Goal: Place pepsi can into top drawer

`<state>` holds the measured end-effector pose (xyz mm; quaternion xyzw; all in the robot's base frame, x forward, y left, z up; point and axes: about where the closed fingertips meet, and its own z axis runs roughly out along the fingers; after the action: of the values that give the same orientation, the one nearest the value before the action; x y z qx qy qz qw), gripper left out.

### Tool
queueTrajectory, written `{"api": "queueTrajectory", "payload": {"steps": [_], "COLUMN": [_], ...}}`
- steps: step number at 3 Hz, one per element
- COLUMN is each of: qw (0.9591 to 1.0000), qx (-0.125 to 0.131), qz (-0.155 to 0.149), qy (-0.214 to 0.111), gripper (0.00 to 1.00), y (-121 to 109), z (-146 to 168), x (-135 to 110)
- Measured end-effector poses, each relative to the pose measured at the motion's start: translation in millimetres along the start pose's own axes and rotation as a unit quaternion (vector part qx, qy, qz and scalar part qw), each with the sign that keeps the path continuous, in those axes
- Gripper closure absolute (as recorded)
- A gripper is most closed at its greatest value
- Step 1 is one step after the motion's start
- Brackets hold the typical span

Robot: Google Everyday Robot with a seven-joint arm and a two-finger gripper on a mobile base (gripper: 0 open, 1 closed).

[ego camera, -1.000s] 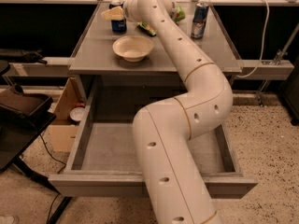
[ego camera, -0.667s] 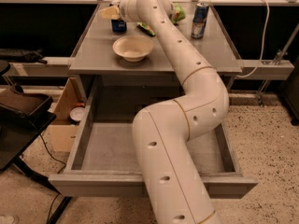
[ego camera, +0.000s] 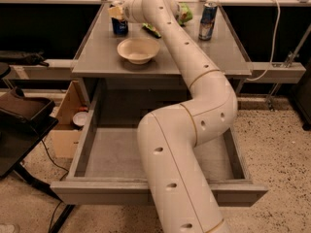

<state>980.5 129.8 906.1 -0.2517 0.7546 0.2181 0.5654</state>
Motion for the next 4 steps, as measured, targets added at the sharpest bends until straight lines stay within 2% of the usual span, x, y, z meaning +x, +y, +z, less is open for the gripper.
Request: {"api": "queueTrajectory", "payload": {"steps": [1, 2, 3, 4], "qw": [1.0, 0.9998, 0.9996, 0.9988], "qx": [0.0, 0.002, -0.01, -0.032], "qz": [0.0, -0.01, -0.02, -0.031], "qy": [0.0, -0.016, -0.015, -0.02], "gripper": [0.96, 1.0, 1.0, 1.0], "y": [0, -8, -16, -13], "z": [0, -20, -68, -137], "x": [0, -21, -44, -70]}}
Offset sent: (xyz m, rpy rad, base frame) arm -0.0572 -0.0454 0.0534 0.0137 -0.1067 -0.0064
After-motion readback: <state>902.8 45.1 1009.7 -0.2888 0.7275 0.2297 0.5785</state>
